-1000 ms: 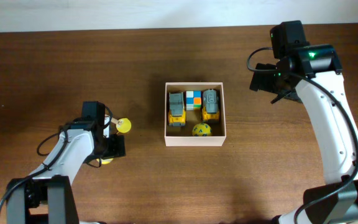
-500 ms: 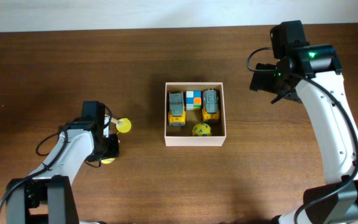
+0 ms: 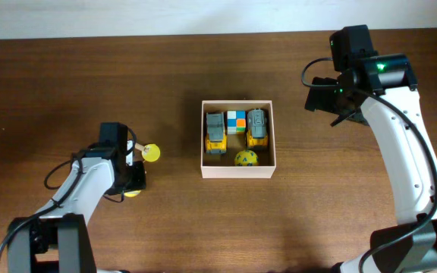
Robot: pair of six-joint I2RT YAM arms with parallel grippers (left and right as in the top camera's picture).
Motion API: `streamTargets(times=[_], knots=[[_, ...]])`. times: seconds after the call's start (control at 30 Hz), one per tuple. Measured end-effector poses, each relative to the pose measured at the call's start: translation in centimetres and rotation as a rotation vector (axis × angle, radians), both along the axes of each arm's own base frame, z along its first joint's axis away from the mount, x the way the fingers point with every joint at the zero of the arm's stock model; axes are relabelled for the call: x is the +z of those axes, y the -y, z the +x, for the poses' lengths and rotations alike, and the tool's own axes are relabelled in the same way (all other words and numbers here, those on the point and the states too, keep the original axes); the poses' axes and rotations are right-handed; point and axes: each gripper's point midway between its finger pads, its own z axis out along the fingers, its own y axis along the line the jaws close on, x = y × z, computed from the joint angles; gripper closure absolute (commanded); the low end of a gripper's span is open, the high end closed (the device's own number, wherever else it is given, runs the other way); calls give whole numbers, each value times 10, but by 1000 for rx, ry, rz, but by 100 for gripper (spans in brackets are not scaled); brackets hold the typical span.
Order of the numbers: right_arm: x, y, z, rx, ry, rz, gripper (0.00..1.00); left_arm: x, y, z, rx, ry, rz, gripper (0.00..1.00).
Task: Pack container
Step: 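Lower the left gripper onto the small yellow ball and grasp it, then lift the small yellow ball and carry it over the box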
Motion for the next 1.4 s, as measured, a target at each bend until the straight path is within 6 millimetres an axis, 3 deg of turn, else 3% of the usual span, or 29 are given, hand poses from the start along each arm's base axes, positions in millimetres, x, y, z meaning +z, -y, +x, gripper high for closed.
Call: streamTargets(times=[0.23,0.43,0.67,0.87,1.1,1.3,1.4], knots=[[0,0,0,0,0,0,1,12,19,17,-17,47,-107,70],[0,0,0,0,0,0,1,38,47,43,-130,134,-224,70],[0,0,0,0,0,0,1,80,96,69,-345,242,-313,70],[0,0,0,0,0,0,1,123,149,80,-555,336,-338,70],[0,0,0,0,0,0,1,154,208,72,-765,410,-360,70],[0,0,0,0,0,0,1,151,239,47,-909,388,-361,70],[0,0,0,0,0,0,1,147,243,39,-943,367,-333,70]])
